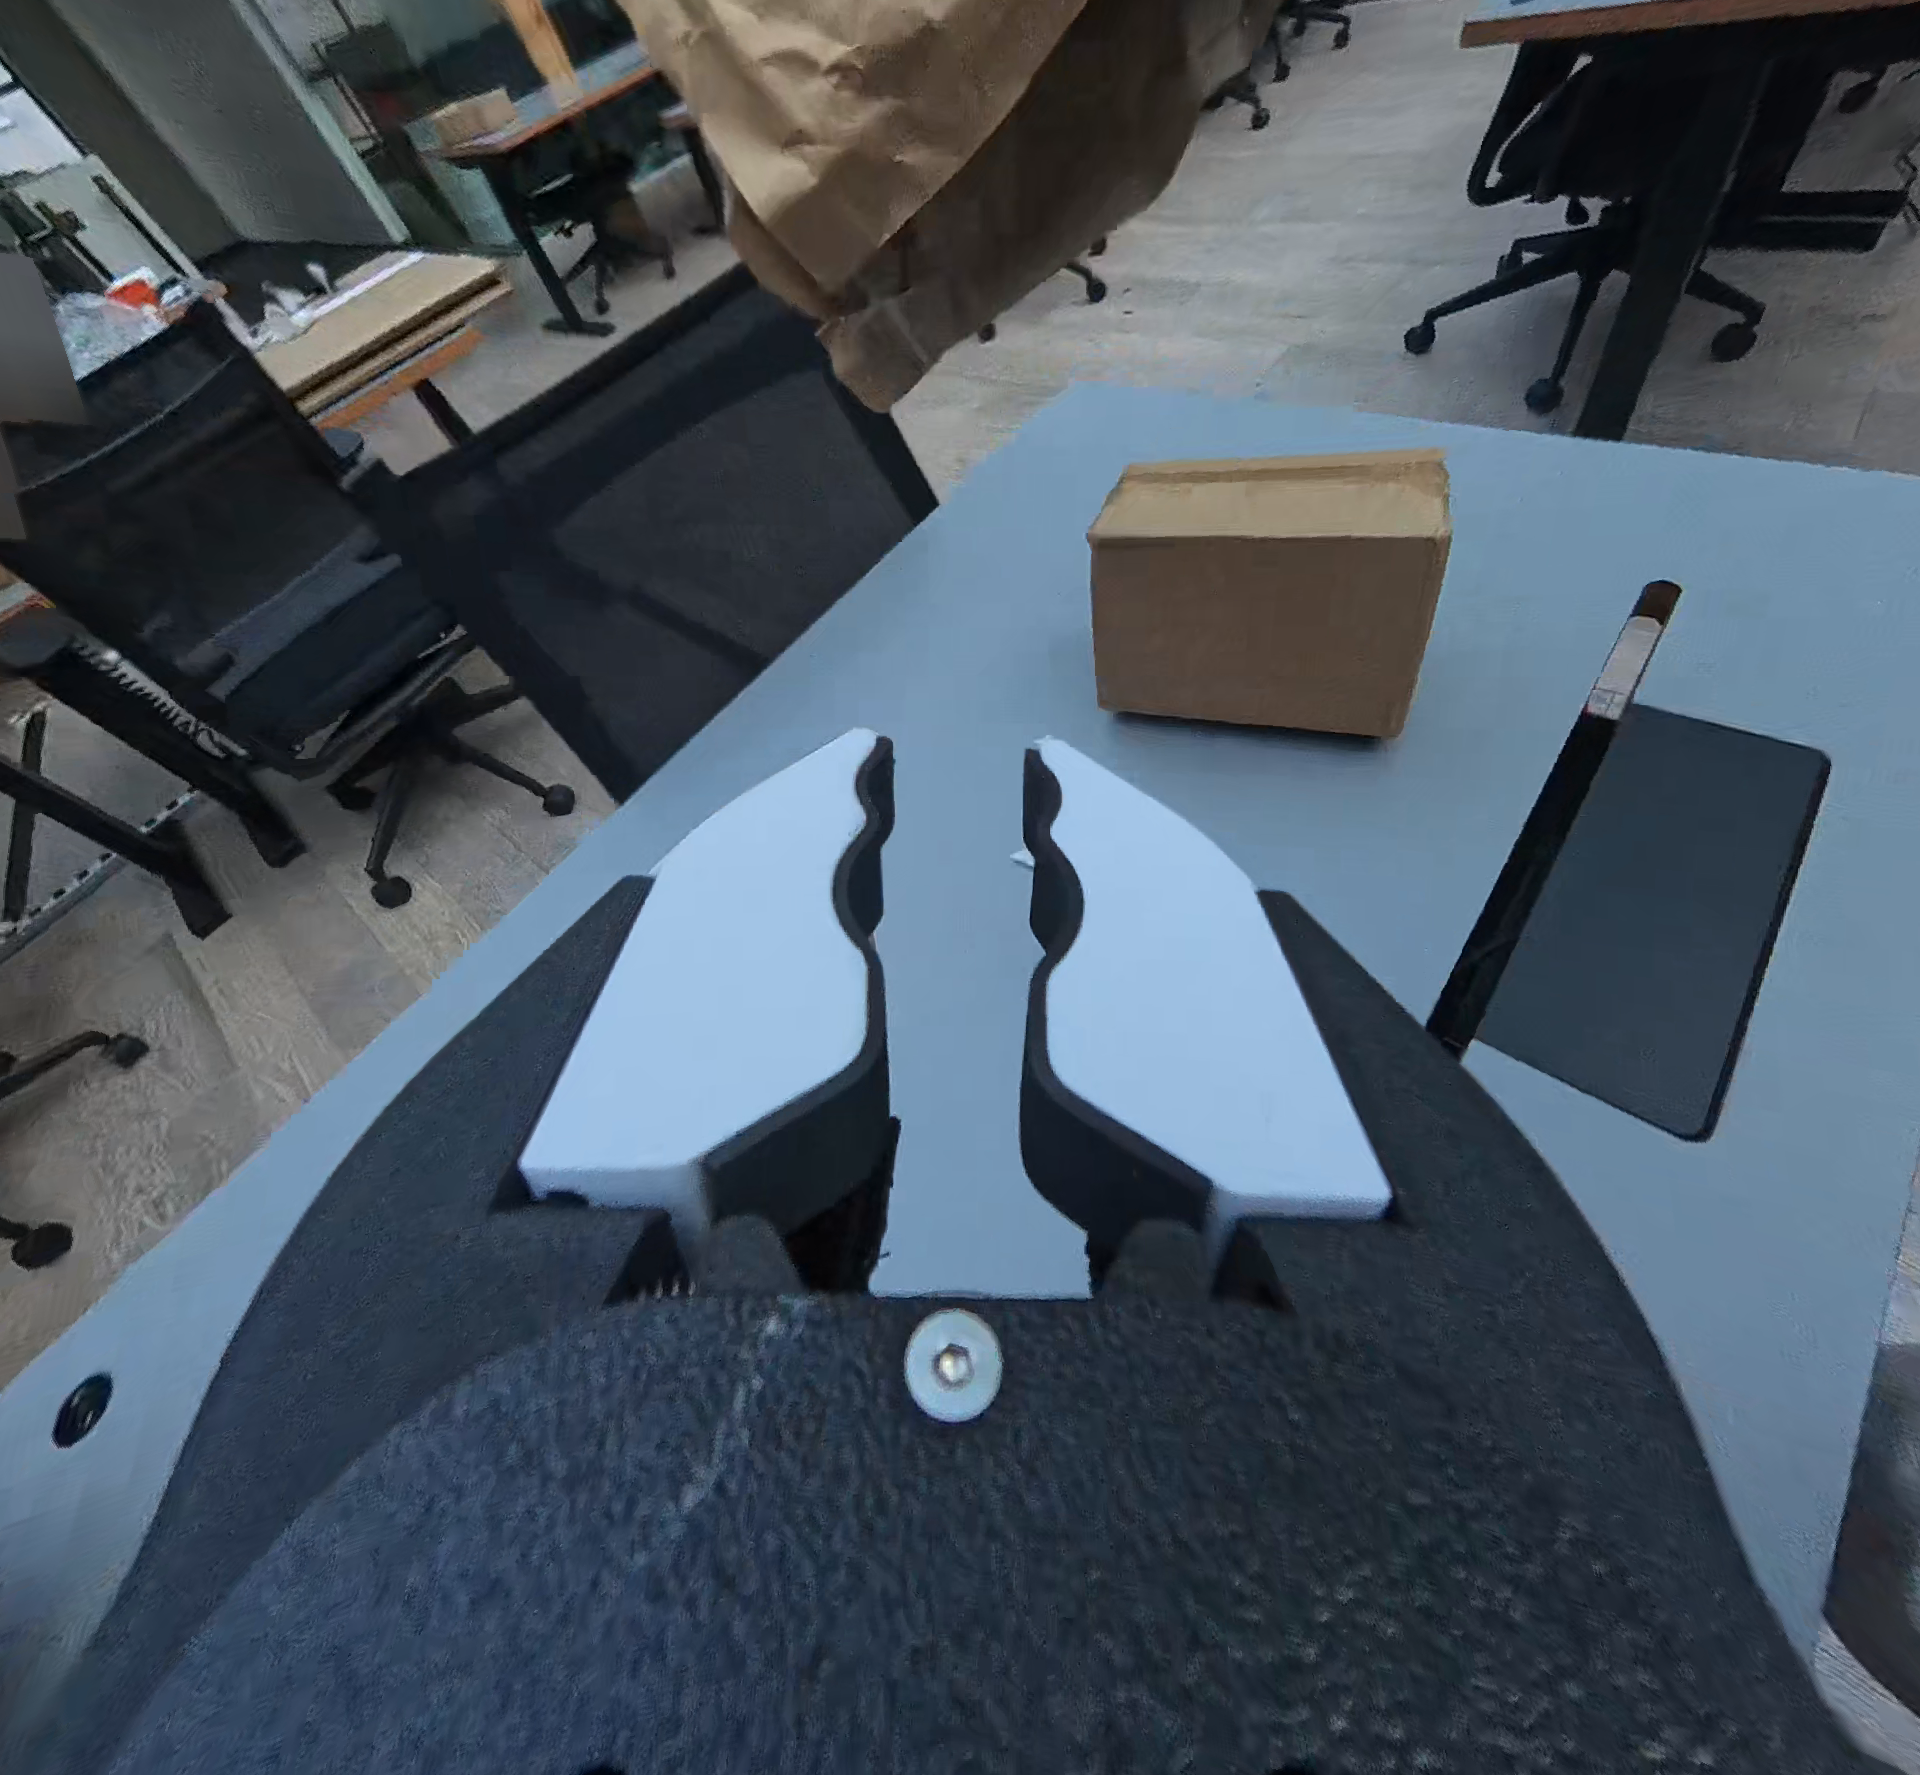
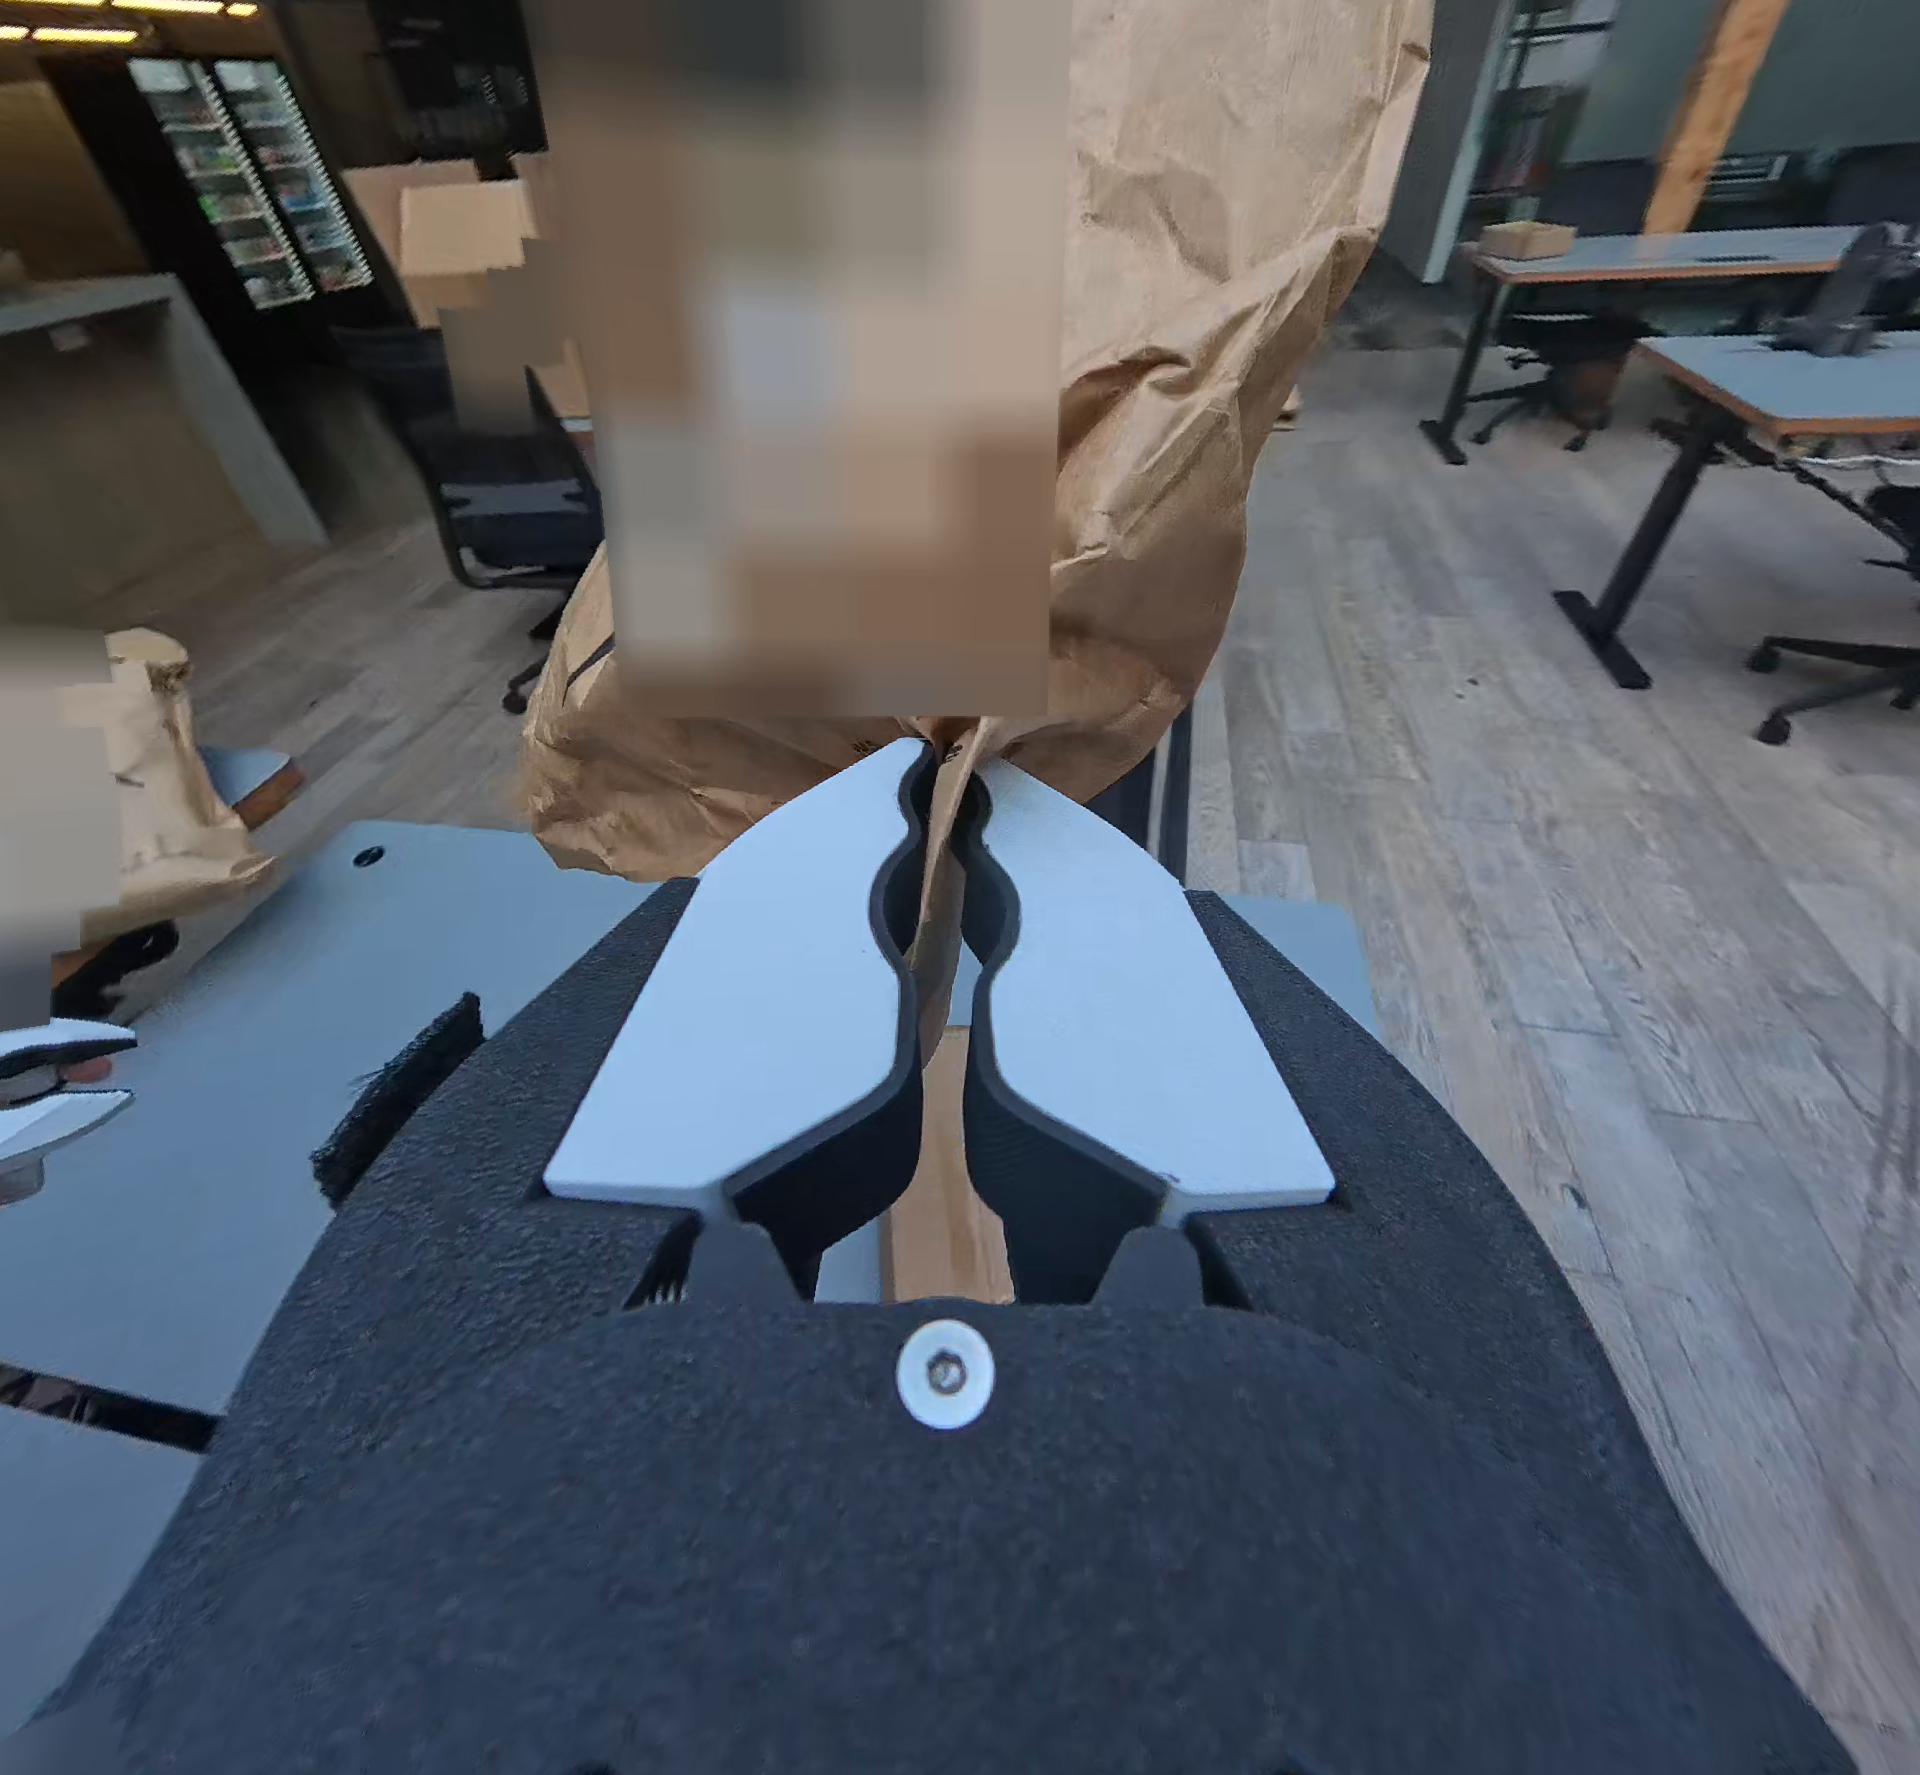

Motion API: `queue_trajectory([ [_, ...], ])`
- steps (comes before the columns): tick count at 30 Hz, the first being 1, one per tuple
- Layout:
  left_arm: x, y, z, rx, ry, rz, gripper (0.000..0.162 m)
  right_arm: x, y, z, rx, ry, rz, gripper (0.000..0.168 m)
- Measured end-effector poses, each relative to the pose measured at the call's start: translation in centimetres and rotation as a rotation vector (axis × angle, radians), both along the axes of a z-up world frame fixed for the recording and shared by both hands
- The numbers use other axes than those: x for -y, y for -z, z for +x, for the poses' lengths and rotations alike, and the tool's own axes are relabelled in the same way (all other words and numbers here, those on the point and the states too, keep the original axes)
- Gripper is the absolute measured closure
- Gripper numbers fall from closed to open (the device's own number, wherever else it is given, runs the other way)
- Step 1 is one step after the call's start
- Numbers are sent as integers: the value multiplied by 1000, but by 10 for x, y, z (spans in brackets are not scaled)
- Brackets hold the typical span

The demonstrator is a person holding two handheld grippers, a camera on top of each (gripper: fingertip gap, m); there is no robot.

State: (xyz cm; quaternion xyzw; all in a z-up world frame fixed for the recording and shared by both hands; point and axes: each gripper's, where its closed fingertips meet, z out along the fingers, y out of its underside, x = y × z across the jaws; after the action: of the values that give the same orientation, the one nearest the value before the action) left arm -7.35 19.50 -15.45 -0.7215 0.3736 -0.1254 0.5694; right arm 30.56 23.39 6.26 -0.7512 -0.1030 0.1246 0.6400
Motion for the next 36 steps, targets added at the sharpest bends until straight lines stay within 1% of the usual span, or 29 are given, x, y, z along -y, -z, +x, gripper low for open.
queue_trajectory([
  [3, -7, -21, 56, 39, 74, 45, 137, 45, -9, 90, -107, 150, 42, 167],
  [6, -4, -25, 109, 43, 143, 50, 135, 74, -3, 172, -216, 259, 100, 167],
  [8, -2, -21, 141, 18, 166, 55, 135, 83, 11, 225, -261, 324, 114, 167],
  [11, -2, -15, 183, -11, 160, 56, 136, 80, 40, 302, -317, 391, 117, 167],
  [13, -5, -10, 209, -22, 133, 49, 136, 70, 65, 354, -356, 428, 102, 167],
  [16, -12, -5, 243, -30, 51, 16, 136, 47, 114, 432, -456, 494, 61, 167],
  [19, -15, -7, 266, -64, -27, 37, 136, 26, 172, 499, -554, 558, 11, 167],
  [22, -15, -4, 274, -136, -97, 40, 136, 15, 241, 557, -635, 683, -42, 167],
  [24, -13, 1, 275, -180, -130, 14, 136, 10, 294, 584, -747, 747, -93, 167],
  [27, -10, 6, 266, -222, -195, -13, 136, 7, 378, 607, -806, 841, -194, 164],
  [28, -9, 7, 261, -229, -217, -23, 136, 6, 408, 609, -817, 860, -255, 156],
  [29, -7, 10, 255, -237, -238, -40, 135, 5, 438, 608, -851, 870, -323, 129],
  [30, -5, 13, 247, -238, -264, -57, 135, 3, 464, 605, -902, 869, -386, 112],
  [31, -3, 15, 239, -235, -288, -74, 135, 3, 484, 601, -938, 876, -426, 109],
  [33, 2, 25, 220, -243, -330, -116, 134, 3, 502, 594, -944, 903, -461, 102],
  [34, 4, 30, 209, -252, -351, -130, 134, -1, 502, 584, -933, 894, -468, 99],
  [35, 6, 35, 200, -256, -364, -144, 135, -9, 496, 570, -904, 866, -467, 96],
  [36, 9, 41, 191, -255, -373, -163, 135, -20, 482, 549, -844, 810, -452, 97],
])
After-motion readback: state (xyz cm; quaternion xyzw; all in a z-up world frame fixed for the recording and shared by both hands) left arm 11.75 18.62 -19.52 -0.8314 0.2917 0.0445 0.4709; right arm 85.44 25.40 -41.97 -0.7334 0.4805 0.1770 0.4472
